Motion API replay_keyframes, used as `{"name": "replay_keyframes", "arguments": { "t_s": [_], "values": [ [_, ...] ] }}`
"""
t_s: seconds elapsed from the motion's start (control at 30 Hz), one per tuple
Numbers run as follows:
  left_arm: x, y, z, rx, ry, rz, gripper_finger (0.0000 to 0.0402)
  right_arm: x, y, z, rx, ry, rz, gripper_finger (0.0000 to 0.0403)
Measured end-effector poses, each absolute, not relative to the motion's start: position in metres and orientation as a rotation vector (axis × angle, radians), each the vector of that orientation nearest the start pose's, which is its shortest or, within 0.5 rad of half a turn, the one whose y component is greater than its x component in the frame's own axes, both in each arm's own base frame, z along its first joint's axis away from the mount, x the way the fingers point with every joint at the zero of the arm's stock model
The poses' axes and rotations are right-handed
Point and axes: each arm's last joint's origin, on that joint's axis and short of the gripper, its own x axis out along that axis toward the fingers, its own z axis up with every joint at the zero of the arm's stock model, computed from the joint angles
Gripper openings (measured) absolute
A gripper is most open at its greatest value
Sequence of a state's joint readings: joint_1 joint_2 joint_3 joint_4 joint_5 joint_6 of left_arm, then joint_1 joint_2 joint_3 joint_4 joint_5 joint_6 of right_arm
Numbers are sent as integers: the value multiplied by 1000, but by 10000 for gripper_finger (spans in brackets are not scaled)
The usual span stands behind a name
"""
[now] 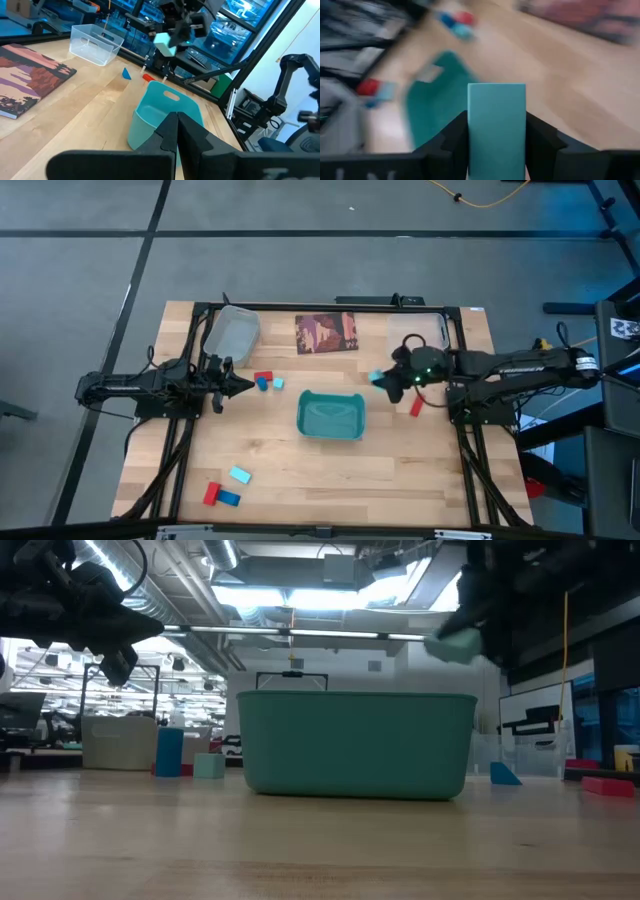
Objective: Sort & place blocks by color
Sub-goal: Put the top rectangular blue green block into the transparent bin
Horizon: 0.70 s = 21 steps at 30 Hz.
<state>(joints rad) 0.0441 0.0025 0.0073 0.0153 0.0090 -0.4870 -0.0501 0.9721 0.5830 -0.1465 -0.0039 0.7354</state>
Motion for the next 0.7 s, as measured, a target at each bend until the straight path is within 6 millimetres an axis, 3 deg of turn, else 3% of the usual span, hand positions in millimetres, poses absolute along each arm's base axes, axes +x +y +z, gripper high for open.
{"name": "replay_keyframes", "arguments": {
  "t_s": [0.17,0.33,0.5,0.7],
  "values": [
    [97,4,167,-486,-29,30,0,215,-10,223,756,201,-86,139],
    [97,4,167,-486,-28,30,0,220,-3,237,761,-51,47,139],
    [97,4,167,-486,-29,30,0,224,5,251,723,-72,99,139],
    [97,7,168,-386,-51,117,0,225,13,251,630,-53,130,139]
  ]
}}
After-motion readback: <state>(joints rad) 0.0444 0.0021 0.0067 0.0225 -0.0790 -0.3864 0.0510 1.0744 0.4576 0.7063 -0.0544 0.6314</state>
